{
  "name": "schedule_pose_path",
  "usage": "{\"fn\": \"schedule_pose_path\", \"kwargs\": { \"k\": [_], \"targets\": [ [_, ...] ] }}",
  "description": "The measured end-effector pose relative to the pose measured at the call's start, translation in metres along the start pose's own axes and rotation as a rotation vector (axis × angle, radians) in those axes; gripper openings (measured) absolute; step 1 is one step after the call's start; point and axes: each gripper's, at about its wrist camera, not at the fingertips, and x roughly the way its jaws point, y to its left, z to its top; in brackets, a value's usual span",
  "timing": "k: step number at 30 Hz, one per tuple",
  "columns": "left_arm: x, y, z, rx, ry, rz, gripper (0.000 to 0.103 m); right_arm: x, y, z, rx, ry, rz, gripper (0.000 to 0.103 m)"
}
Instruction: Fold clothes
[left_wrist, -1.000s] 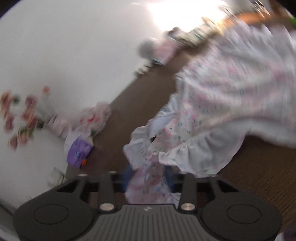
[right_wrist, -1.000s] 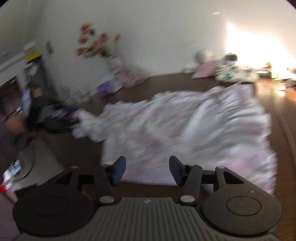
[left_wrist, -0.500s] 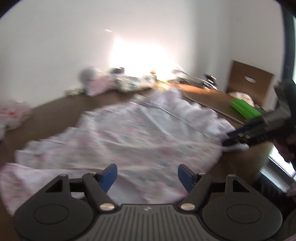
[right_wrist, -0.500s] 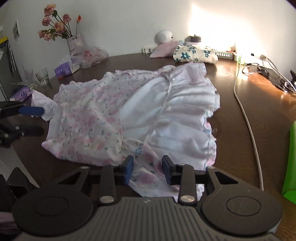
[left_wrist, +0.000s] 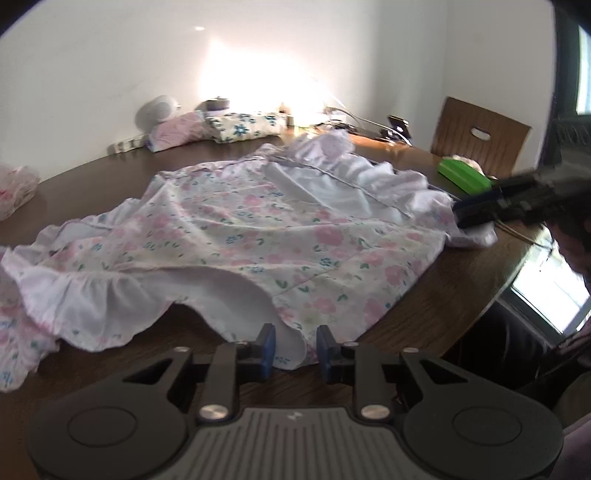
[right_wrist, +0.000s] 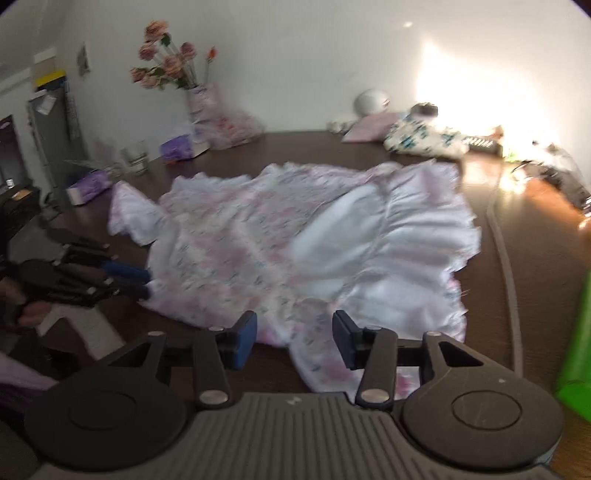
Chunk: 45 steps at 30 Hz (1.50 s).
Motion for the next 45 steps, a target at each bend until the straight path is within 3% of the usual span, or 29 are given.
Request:
{"fn": "schedule_pose_path", "kwargs": {
  "k": [4,7,8,10,13,15,16,17,21,24,28,31,34,39,41,43,45],
  "targets": [
    [-0.005,0.003,0.006,0.002,-0.009,0.001,0.021,0.006,0.006,-0.005,-0.047,0.022,-0.007,0.046],
    [-0.007,-0.005,0.003,0.079,-0.025,-0.052,0.043,0.008,0.008,-0.007,-0.089,0.025,-0.018,0.046],
    [-0.006,-0.009,0.002,0.108,-0.025,-0.063,0.046,0.009,0.008,-0.008,-0.102,0.027,-0.022,0.045],
    [-0.001,-0.012,-0.001,0.139,0.002,-0.047,0.045,0.011,0.007,-0.012,-0.121,0.037,-0.039,0.042],
    [0.001,-0.004,-0.006,0.121,-0.026,-0.052,0.045,0.011,0.002,-0.016,-0.114,0.027,-0.051,0.04],
    [0.001,0.004,-0.007,0.108,-0.043,-0.049,0.033,0.01,-0.001,-0.018,-0.108,0.018,-0.052,0.033],
    [0.002,0.007,-0.008,0.103,-0.051,-0.047,0.017,0.009,-0.001,-0.018,-0.109,0.015,-0.05,0.023],
    [0.002,0.009,-0.007,0.107,-0.049,-0.05,0.004,0.008,-0.002,-0.019,-0.116,0.017,-0.039,0.019],
    [-0.007,0.008,-0.002,0.153,-0.027,-0.129,0.001,-0.001,-0.002,-0.021,-0.147,0.028,-0.008,0.006],
    [-0.019,0.012,0.002,0.147,-0.028,-0.181,0.001,-0.011,-0.008,-0.017,-0.163,0.036,0.026,0.004],
    [-0.034,0.018,0.015,0.13,-0.107,-0.18,0.001,-0.026,-0.015,-0.007,-0.172,-0.001,0.058,0.004],
    [-0.031,0.028,0.037,0.128,-0.168,-0.146,0.001,-0.028,-0.023,0.01,-0.149,-0.065,0.055,0.004],
    [-0.012,0.042,0.066,0.173,-0.172,-0.101,0.0,-0.017,-0.032,0.031,-0.132,-0.097,0.011,0.004],
    [0.052,0.056,0.109,0.27,-0.088,0.045,0.0,0.022,-0.04,0.072,-0.182,-0.105,-0.124,0.004],
    [0.078,0.061,0.126,0.308,-0.054,0.104,0.001,0.047,-0.044,0.088,-0.193,-0.071,-0.177,0.005],
    [0.103,0.067,0.142,0.343,-0.018,0.161,0.001,0.071,-0.047,0.098,-0.182,-0.033,-0.258,0.017],
    [0.117,0.073,0.145,0.32,0.016,0.168,0.005,0.083,-0.049,0.103,-0.17,-0.015,-0.376,0.025]
  ]
}}
